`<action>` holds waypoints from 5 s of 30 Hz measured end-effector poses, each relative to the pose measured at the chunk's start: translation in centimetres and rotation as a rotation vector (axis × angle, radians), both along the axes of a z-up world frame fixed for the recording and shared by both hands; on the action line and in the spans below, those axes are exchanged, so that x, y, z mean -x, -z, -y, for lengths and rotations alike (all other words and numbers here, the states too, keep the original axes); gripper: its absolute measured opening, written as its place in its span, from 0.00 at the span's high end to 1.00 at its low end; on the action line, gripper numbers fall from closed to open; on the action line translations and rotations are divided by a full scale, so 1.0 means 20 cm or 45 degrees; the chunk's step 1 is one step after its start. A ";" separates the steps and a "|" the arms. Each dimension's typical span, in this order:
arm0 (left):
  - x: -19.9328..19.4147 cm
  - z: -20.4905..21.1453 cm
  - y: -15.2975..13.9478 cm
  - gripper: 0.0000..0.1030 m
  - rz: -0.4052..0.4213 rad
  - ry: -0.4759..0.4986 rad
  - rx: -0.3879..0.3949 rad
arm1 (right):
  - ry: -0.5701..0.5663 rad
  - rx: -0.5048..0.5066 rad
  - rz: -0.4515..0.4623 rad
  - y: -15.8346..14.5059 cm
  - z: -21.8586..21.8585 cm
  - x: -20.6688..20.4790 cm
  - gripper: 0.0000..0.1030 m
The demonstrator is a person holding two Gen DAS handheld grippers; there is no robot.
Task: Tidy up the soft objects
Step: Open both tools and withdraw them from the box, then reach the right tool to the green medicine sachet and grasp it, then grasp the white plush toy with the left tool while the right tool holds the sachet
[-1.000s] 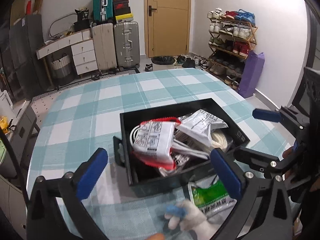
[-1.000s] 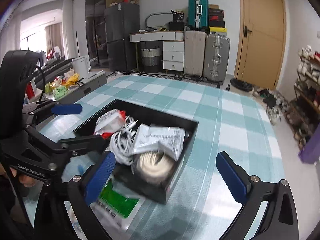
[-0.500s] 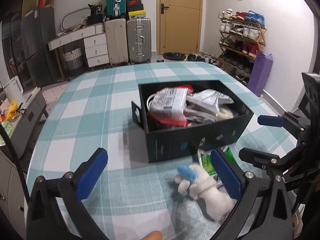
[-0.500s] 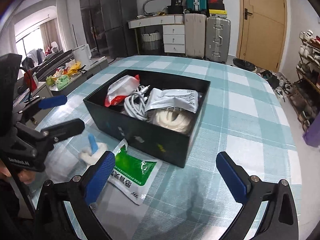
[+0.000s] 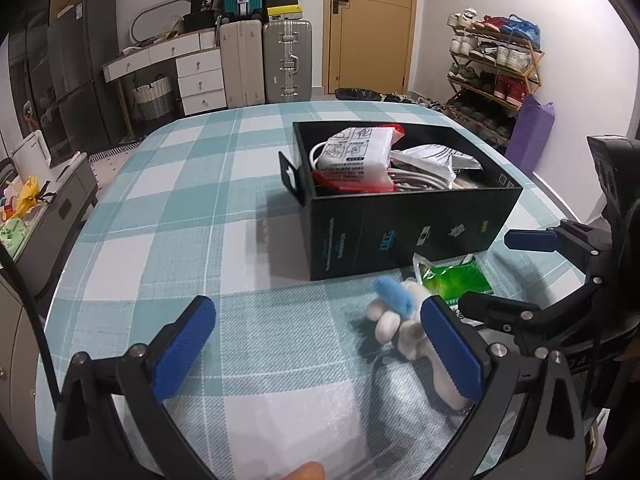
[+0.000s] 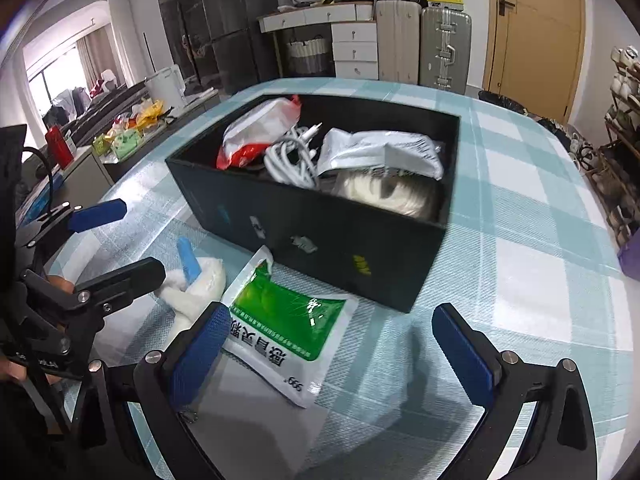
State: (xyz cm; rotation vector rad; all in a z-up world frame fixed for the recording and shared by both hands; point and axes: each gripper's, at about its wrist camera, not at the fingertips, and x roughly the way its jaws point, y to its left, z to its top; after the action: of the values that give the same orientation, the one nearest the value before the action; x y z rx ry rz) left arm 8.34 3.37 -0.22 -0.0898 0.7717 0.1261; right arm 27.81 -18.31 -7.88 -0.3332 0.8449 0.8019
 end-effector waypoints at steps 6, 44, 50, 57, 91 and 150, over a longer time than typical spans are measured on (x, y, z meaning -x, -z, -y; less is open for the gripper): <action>0.02 -0.03 0.02 0.00 -0.004 -0.018 0.013 | 0.009 0.014 -0.021 0.04 -0.06 0.03 0.01; 0.04 -0.06 0.02 0.00 -0.013 -0.010 0.040 | -0.050 0.133 -0.013 0.10 -0.18 0.05 0.01; 0.04 -0.09 0.02 0.00 -0.011 -0.024 0.052 | -0.002 0.113 -0.015 0.09 -0.22 0.05 0.01; 0.03 -0.09 0.04 0.00 -0.022 -0.028 0.050 | 0.022 0.122 0.001 0.10 -0.25 0.04 0.01; 0.02 0.01 0.01 0.00 -0.037 0.041 0.037 | -0.225 0.102 -0.035 0.04 0.10 0.10 0.36; 0.00 0.11 0.04 0.70 -0.092 0.138 0.185 | -0.346 0.056 -0.010 0.01 0.04 0.18 0.44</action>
State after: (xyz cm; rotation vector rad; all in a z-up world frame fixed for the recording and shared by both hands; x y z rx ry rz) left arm 8.27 1.26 -1.02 -0.1818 0.8558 -0.0303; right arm 24.22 -19.18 -8.11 -0.4912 0.8361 1.0381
